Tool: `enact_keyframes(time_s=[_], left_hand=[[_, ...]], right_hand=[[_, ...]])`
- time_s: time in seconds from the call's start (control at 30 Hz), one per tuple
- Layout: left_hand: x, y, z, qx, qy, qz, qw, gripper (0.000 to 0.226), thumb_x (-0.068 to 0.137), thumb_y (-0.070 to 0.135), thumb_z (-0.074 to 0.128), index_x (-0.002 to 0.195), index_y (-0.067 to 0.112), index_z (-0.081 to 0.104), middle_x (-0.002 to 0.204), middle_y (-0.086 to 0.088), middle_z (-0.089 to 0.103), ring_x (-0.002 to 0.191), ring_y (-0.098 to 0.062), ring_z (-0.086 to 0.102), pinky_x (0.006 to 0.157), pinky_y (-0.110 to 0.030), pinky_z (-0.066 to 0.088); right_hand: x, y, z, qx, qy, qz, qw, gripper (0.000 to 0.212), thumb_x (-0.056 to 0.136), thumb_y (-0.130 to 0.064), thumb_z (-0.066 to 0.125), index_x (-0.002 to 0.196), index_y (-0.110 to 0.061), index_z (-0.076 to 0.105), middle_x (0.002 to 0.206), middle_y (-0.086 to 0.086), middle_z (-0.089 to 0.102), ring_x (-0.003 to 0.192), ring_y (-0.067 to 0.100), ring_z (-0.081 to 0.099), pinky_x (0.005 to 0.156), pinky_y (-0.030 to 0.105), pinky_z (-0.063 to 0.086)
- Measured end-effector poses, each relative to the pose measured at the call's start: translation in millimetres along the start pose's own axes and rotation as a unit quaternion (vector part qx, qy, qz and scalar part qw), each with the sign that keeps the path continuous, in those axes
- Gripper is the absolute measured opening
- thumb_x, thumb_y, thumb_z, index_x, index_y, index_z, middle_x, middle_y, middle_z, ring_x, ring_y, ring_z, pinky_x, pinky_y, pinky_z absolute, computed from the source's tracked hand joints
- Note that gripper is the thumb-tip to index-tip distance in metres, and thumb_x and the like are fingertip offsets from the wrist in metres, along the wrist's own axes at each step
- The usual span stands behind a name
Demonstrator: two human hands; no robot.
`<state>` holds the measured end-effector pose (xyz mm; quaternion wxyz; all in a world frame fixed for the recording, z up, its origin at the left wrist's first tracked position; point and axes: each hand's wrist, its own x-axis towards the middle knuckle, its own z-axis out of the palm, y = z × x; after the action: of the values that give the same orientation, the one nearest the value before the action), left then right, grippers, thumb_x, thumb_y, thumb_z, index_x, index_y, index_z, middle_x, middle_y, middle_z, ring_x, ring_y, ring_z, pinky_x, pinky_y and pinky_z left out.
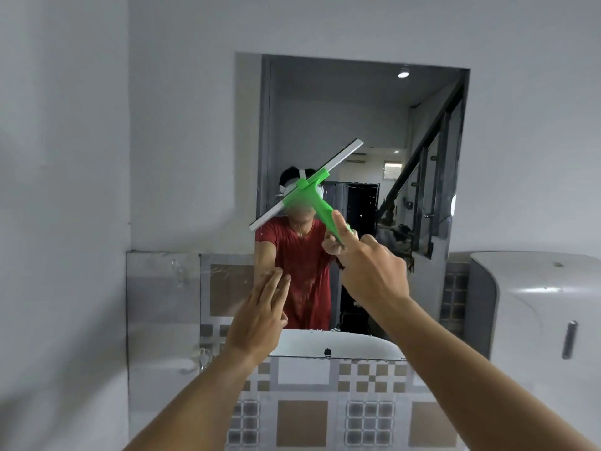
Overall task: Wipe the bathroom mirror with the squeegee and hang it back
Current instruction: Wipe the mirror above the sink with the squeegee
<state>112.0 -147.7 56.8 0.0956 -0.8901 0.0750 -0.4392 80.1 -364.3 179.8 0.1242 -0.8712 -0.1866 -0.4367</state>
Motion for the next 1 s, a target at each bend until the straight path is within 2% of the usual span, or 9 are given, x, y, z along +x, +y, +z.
enact_keyframes(time_s=[0.1,0.2,0.3,0.37,0.43,0.57,0.7,0.9,1.0], left_hand=[[0,-2,-1,-0.001,-0.006,0.002,1.0,0.089,0.081,0.039,0.078,0.152,0.003,0.038,0.16,-0.019,0.034,0.148,-0.033,0.031,0.114,-0.04,0.033],[-1,-3,-1,-0.025,-0.004,0.001,1.0,0.09,0.077,0.034,0.083,0.151,0.004,0.041,0.159,-0.017,0.037,0.147,-0.033,0.035,0.107,-0.039,0.045],[-1,-3,-1,-0.053,-0.004,-0.008,0.999,0.09,0.074,0.028,0.086,0.149,0.004,0.044,0.155,-0.017,0.042,0.144,-0.034,0.041,0.102,-0.039,0.049],[0,-3,-2,-0.064,0.01,-0.007,0.998,0.08,0.081,0.028,0.08,0.149,0.005,0.044,0.153,-0.018,0.045,0.142,-0.036,0.043,0.103,-0.045,0.052],[9,-4,-9,-0.059,0.04,-0.002,0.997,0.062,0.095,0.03,0.063,0.148,0.007,0.044,0.151,-0.018,0.047,0.141,-0.036,0.043,0.108,-0.047,0.048],[61,-16,-50,-0.04,0.102,0.001,0.994,0.051,0.101,0.034,0.043,0.145,0.009,0.047,0.147,-0.014,0.049,0.13,-0.031,0.047,0.104,-0.044,0.046],[126,-32,-94,-0.004,0.136,0.02,0.99,0.058,0.095,0.03,0.053,0.146,0.007,0.042,0.149,-0.018,0.042,0.133,-0.036,0.041,0.108,-0.048,0.043],[183,-55,-129,0.072,0.099,0.057,0.991,0.075,0.09,0.04,0.06,0.153,0.011,0.031,0.157,-0.021,0.028,0.145,-0.04,0.026,0.121,-0.049,0.027],[189,-58,-136,0.069,0.083,0.059,0.992,0.08,0.088,0.041,0.066,0.153,0.011,0.031,0.157,-0.02,0.028,0.144,-0.04,0.026,0.117,-0.051,0.033]], right_hand=[[4,19,-9,-0.043,-0.007,-0.015,0.999,0.086,0.093,-0.008,0.044,0.155,-0.049,0.001,0.114,0.008,0.063,0.087,0.03,0.065,0.056,0.035,0.049],[4,46,-19,-0.09,-0.014,-0.032,0.995,0.09,0.09,-0.005,0.045,0.154,-0.052,0.001,0.11,0.006,0.063,0.094,0.029,0.064,0.06,0.035,0.049],[0,77,-30,-0.135,-0.018,-0.035,0.99,0.089,0.093,-0.005,0.044,0.154,-0.052,0.0,0.098,0.004,0.058,0.091,0.026,0.062,0.059,0.036,0.048],[-3,95,-36,-0.153,-0.016,-0.023,0.988,0.087,0.095,-0.007,0.044,0.154,-0.052,-0.002,0.099,0.004,0.06,0.085,0.024,0.061,0.058,0.035,0.052],[-5,107,-39,-0.159,-0.019,-0.008,0.987,0.089,0.094,-0.007,0.042,0.151,-0.054,-0.009,0.099,0.004,0.06,0.081,0.022,0.06,0.058,0.036,0.055],[-8,109,-35,-0.138,-0.016,0.008,0.99,0.089,0.094,-0.007,0.042,0.151,-0.055,-0.006,0.101,0.003,0.061,0.078,0.021,0.059,0.057,0.033,0.051],[-16,115,-31,-0.098,-0.026,0.064,0.993,0.095,0.09,-0.006,0.049,0.152,-0.055,-0.002,0.102,0.003,0.062,0.077,0.024,0.062,0.062,0.039,0.057],[-42,123,-22,-0.028,-0.015,0.14,0.99,0.087,0.093,-0.011,0.051,0.153,-0.054,0.006,0.102,0.008,0.065,0.075,0.028,0.062,0.059,0.04,0.057],[-62,117,-5,0.022,-0.017,0.211,0.977,0.083,0.096,-0.011,0.047,0.154,-0.052,0.004,0.092,0.008,0.061,0.066,0.025,0.059,0.052,0.036,0.052]])
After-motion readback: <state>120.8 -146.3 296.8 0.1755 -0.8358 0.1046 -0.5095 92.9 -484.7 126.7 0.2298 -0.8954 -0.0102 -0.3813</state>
